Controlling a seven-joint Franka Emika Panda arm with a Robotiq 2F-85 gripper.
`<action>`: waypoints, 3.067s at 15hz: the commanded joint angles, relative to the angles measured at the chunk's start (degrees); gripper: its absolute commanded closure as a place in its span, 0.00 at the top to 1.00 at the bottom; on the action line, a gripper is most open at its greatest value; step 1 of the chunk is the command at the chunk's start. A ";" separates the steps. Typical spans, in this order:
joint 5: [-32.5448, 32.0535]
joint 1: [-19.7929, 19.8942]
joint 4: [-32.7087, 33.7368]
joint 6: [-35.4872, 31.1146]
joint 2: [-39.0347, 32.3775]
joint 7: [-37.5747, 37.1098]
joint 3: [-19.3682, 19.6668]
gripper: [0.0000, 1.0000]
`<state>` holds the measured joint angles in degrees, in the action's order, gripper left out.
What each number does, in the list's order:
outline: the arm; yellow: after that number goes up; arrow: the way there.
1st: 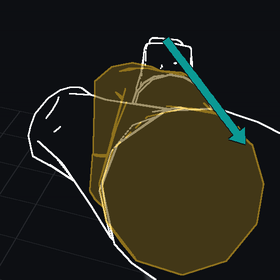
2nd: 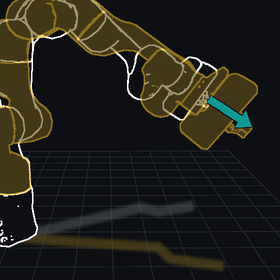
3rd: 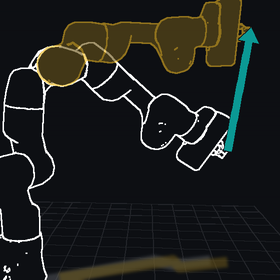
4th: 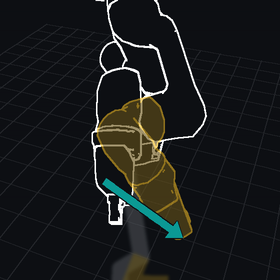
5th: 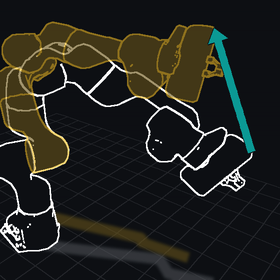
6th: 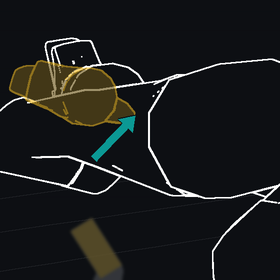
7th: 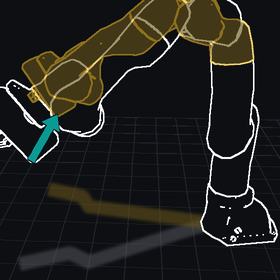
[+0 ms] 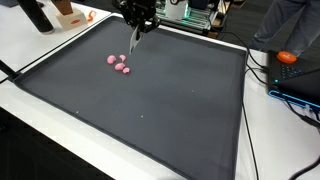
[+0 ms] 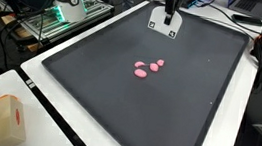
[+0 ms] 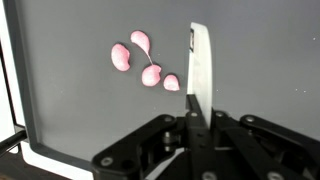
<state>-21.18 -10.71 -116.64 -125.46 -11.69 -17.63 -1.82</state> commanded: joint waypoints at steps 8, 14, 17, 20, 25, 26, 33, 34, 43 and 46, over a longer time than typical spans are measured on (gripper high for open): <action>-3.71 -4.22 14.49 15.39 -13.24 -3.86 -0.74 0.01; -3.70 -5.68 20.91 18.74 -18.59 -3.12 -0.06 0.01; -3.63 -5.93 23.41 19.71 -20.52 -2.93 0.36 0.01; -3.24 -5.81 25.85 20.62 -22.38 -2.53 0.75 0.01; -1.86 -5.22 30.29 22.84 -25.09 -1.80 1.31 0.01; -1.36 -4.97 31.23 23.22 -25.61 -1.61 1.37 0.01; 1.98 -2.89 38.06 27.30 -28.80 -0.06 1.72 0.01; 2.67 -2.52 38.98 27.79 -29.21 0.24 1.81 0.01; 10.31 2.68 45.65 32.00 -31.41 3.46 2.33 0.01; 12.90 4.95 46.55 32.40 -31.15 4.28 2.53 0.01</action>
<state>-11.55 -7.79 -72.60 -95.07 -41.89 -14.93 0.58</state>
